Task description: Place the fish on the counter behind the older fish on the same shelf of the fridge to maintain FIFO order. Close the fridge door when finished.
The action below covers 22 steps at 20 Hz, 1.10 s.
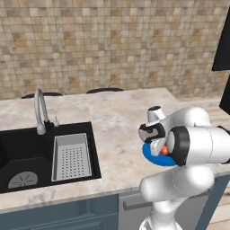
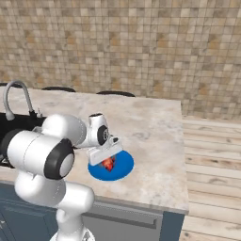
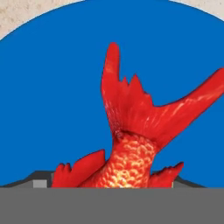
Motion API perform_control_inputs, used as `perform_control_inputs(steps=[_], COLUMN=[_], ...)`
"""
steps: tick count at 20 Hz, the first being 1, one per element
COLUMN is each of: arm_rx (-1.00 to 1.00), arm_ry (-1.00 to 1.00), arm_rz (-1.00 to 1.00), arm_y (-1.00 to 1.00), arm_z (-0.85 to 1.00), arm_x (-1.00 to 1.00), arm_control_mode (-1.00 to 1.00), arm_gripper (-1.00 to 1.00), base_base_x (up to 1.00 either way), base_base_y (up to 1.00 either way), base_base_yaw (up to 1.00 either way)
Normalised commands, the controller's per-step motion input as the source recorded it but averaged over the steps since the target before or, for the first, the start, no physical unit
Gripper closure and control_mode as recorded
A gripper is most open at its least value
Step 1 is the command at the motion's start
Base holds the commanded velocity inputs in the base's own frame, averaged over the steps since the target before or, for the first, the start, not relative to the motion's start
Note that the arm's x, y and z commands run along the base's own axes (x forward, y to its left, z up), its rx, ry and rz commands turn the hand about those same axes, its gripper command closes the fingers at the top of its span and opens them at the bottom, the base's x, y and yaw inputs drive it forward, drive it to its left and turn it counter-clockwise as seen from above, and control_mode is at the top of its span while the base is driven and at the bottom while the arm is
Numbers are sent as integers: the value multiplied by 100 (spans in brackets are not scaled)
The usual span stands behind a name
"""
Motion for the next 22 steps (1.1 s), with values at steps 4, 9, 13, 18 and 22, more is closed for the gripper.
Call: perform_control_inputs(steps=[4, 9, 13, 18, 22], arm_rx=[-1, 0, 0, 0, 0], arm_ry=[3, -18, -49, -36, -14], arm_rz=[0, 0, 1, 0, 0], arm_y=[13, 13, 0, 14, 49], arm_z=[-5, 38, 100, 100, 98], arm_x=[0, -35, -72, -75, -78], arm_control_mode=[-100, -100, -100, -100, -100], arm_gripper=[100, 100, 100, 100, 100], base_base_x=[0, 0, 0, 0, 0], base_base_y=[0, 0, 0, 0, 0], base_base_yaw=[0, 0, 0, 0, 0])
